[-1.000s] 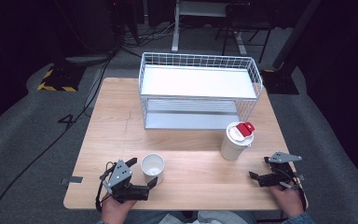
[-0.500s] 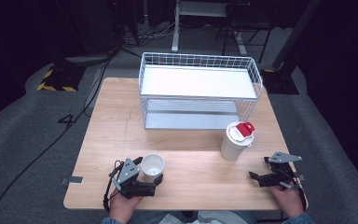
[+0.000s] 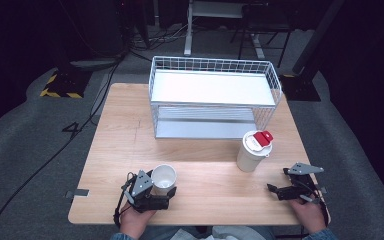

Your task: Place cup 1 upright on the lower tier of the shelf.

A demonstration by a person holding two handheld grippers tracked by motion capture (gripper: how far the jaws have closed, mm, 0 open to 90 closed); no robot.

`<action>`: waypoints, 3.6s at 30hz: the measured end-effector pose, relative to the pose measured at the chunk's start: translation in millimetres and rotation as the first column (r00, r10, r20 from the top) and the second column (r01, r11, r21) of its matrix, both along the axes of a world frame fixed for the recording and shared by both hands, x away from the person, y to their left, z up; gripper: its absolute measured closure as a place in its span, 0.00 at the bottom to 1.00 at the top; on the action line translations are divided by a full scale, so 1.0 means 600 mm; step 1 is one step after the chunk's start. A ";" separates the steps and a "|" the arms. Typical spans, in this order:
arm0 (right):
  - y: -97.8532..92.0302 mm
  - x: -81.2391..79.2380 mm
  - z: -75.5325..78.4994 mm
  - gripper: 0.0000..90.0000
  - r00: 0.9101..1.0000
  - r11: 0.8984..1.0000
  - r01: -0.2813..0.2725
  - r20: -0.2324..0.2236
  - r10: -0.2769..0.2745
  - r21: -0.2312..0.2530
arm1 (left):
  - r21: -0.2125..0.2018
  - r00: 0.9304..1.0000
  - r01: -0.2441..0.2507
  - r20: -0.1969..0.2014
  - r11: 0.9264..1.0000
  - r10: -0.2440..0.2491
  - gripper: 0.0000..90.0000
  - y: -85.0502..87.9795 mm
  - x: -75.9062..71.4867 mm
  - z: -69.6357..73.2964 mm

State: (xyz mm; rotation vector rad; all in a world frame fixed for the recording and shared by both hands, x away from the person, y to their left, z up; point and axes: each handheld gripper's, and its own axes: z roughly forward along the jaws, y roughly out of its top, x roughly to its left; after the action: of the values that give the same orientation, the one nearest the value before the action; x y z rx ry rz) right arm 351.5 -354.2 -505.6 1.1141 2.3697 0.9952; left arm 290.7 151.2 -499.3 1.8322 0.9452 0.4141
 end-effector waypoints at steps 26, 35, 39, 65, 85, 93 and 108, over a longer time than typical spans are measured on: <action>0.000 0.000 0.000 0.04 1.000 1.000 -0.001 0.000 0.001 0.001 | 0.080 1.000 0.007 0.015 0.997 -0.008 0.25 -0.006 -0.004 0.002; 0.001 0.000 0.000 0.04 1.000 1.000 0.006 0.000 -0.006 0.002 | 0.058 1.000 -0.007 0.021 0.998 0.006 0.25 -0.010 -0.010 0.030; 0.002 0.001 0.000 0.04 1.000 1.000 0.011 0.000 -0.011 0.003 | 0.059 0.999 0.014 0.036 0.998 -0.016 0.25 -0.023 -0.014 0.051; 0.002 0.001 0.000 0.04 1.000 1.000 0.012 0.000 -0.012 0.003 | 0.037 0.997 0.082 -0.002 0.996 -0.082 0.25 -0.085 0.077 0.128; 0.003 0.001 0.000 0.04 1.000 1.000 0.012 0.000 -0.012 0.003 | 0.001 0.996 0.040 0.081 0.999 -0.040 0.25 -0.150 0.161 0.125; 0.003 0.001 0.000 0.04 1.000 1.000 0.012 0.000 -0.012 0.002 | 0.016 0.997 0.005 0.072 1.000 -0.006 0.25 -0.173 0.196 0.119; 0.003 0.001 0.000 0.04 1.000 1.000 0.012 0.000 -0.012 0.002 | 0.038 0.994 -0.066 0.093 0.997 0.062 0.25 -0.205 0.243 0.106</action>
State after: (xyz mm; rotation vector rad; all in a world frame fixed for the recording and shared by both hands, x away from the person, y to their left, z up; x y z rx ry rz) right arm 352.2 -352.7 -505.6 1.1271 2.3597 0.9940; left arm 436.7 28.2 -435.8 1.8074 0.9399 0.5566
